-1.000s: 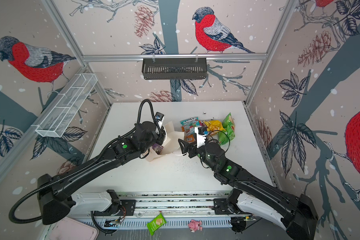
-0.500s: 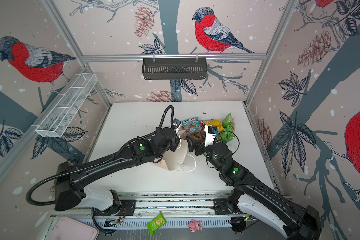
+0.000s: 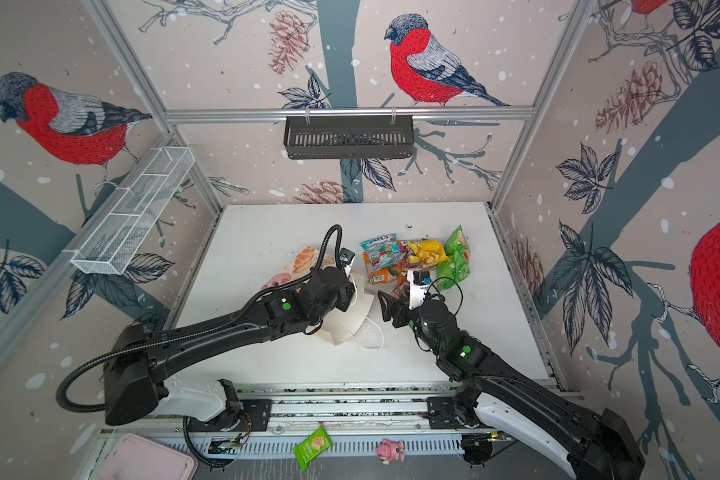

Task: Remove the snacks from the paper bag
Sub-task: 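Move the right gripper back toward the bag while the left tilts it, then lower the right gripper into the bag toward the purple packet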

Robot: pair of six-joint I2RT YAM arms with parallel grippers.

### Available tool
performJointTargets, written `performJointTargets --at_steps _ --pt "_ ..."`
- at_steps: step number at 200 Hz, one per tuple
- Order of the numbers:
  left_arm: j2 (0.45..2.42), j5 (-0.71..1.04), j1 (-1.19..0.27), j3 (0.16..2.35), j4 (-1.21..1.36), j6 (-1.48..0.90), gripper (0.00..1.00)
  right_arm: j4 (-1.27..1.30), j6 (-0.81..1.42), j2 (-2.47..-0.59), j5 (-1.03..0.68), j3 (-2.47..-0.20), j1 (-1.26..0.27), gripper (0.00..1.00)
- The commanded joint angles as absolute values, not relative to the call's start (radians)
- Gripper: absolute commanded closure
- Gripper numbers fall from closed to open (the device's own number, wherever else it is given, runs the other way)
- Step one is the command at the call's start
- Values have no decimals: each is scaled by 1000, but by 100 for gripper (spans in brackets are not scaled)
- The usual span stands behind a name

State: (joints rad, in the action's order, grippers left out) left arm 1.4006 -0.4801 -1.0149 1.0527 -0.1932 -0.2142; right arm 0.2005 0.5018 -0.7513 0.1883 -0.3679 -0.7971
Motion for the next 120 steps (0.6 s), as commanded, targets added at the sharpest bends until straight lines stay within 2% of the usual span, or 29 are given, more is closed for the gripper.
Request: performJointTargets --at_steps 1,48,120 --pt "1378 -487 -997 1039 -111 -252 100 305 505 -771 151 -346 -805 19" --pt "1280 -425 -915 976 -70 -252 100 464 495 -908 83 -341 -889 29" --pt "1289 -396 -911 992 -102 -230 100 789 496 -1191 30 -364 -999 39"
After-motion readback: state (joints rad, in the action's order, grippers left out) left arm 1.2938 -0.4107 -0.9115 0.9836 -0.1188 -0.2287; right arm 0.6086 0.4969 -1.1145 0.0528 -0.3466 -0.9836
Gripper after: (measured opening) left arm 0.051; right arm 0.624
